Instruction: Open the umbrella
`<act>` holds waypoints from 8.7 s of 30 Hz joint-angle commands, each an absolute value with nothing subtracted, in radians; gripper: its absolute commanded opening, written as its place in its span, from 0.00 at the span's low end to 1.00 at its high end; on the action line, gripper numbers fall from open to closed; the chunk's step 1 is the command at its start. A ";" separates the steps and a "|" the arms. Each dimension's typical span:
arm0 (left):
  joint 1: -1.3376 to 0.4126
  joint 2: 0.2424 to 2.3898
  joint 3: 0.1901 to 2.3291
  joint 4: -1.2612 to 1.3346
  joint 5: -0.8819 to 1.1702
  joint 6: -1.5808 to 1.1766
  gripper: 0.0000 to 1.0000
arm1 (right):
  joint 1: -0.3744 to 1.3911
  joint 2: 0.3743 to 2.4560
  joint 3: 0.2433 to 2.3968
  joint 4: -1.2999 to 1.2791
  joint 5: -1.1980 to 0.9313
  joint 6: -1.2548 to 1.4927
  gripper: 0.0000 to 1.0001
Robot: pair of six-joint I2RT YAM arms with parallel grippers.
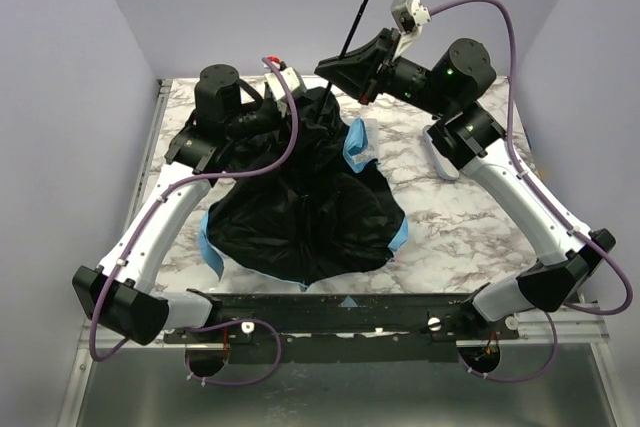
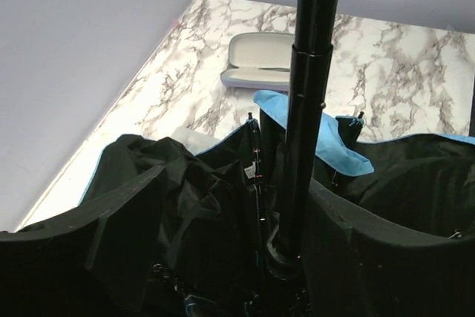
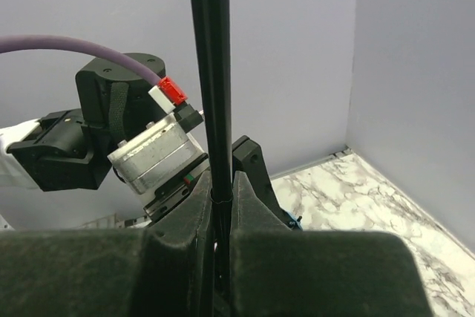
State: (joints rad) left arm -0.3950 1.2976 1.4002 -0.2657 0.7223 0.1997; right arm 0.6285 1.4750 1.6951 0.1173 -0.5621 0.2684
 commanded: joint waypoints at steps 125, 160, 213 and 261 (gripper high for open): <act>-0.514 1.116 1.324 -0.169 0.450 0.219 0.69 | 0.682 1.428 1.681 0.204 -0.196 0.266 0.00; -0.270 1.496 1.329 -0.303 0.349 0.470 0.46 | 0.682 1.450 1.927 0.194 -0.200 0.186 0.00; -0.155 1.219 1.485 -0.119 0.510 1.576 0.00 | 0.243 1.483 2.168 -0.734 -0.643 0.044 0.90; 0.139 1.564 1.648 0.165 0.260 2.005 0.17 | 0.670 1.493 1.685 -1.419 -0.458 -0.341 0.00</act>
